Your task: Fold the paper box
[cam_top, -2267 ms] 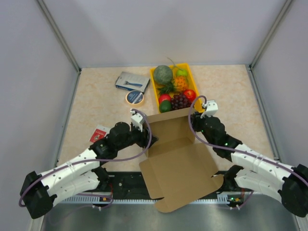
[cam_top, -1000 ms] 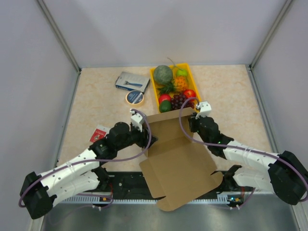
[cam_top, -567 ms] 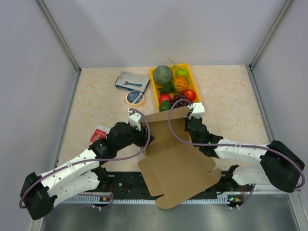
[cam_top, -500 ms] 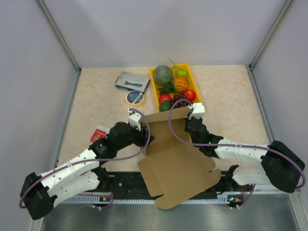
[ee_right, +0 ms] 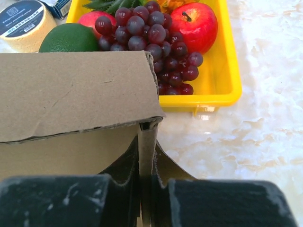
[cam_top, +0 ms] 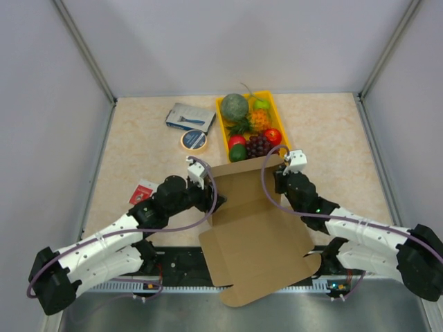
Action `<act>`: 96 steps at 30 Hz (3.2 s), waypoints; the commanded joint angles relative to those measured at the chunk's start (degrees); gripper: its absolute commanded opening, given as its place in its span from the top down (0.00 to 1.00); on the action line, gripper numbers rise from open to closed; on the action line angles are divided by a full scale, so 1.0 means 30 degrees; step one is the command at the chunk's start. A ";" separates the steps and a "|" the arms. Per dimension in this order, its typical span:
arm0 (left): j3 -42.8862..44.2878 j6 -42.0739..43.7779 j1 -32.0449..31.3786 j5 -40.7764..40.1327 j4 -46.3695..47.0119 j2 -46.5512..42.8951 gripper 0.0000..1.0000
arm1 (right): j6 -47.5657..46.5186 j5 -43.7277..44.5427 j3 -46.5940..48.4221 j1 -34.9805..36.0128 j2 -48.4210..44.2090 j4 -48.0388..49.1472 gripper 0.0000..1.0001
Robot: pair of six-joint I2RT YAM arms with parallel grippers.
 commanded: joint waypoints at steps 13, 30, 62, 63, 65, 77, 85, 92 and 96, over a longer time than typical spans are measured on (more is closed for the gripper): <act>0.0421 -0.0234 -0.0116 0.0347 0.2045 -0.0498 0.84 | -0.0006 0.0020 0.1860 -0.0026 0.2657 -0.1533 0.79; -0.2126 -0.1114 -0.0028 -0.4228 0.3099 -0.0965 0.43 | 0.3354 -0.5587 0.3231 -0.0992 -0.5201 -1.2394 0.17; -0.1513 -0.3897 0.0089 -1.1431 -0.3961 -0.6033 0.58 | 1.2883 -1.2208 0.2008 -0.2107 -0.5959 -2.2807 0.10; -0.1425 -0.3956 0.0089 -1.1492 -0.4194 -0.6209 0.58 | 1.2972 -1.2909 0.1774 -0.2078 -0.5901 -2.2454 0.10; -0.1307 -0.3811 0.0118 -1.1347 -0.4080 -0.6356 0.58 | 1.3003 -1.3034 0.1479 -0.2078 -0.5871 -2.1894 0.11; -0.1718 -0.3459 0.0118 -0.8862 -0.3667 -0.6387 0.30 | 1.1336 -1.1511 0.1799 -0.2107 -0.4907 -2.0489 0.11; 0.0770 -0.4278 0.0147 -0.6745 -0.8526 -0.5653 0.16 | 1.1127 -0.9752 0.3144 -0.2107 -0.2240 -1.9784 0.11; 0.4371 -0.4280 0.0118 -0.6776 -1.1664 -0.7206 0.15 | 1.0658 -0.7905 0.4554 -0.2107 -0.2004 -2.0545 0.12; 0.7298 -0.3285 0.0118 -0.5990 -1.2575 -0.6798 0.16 | 1.0893 -0.8199 0.4321 -0.2107 -0.2267 -2.1422 0.11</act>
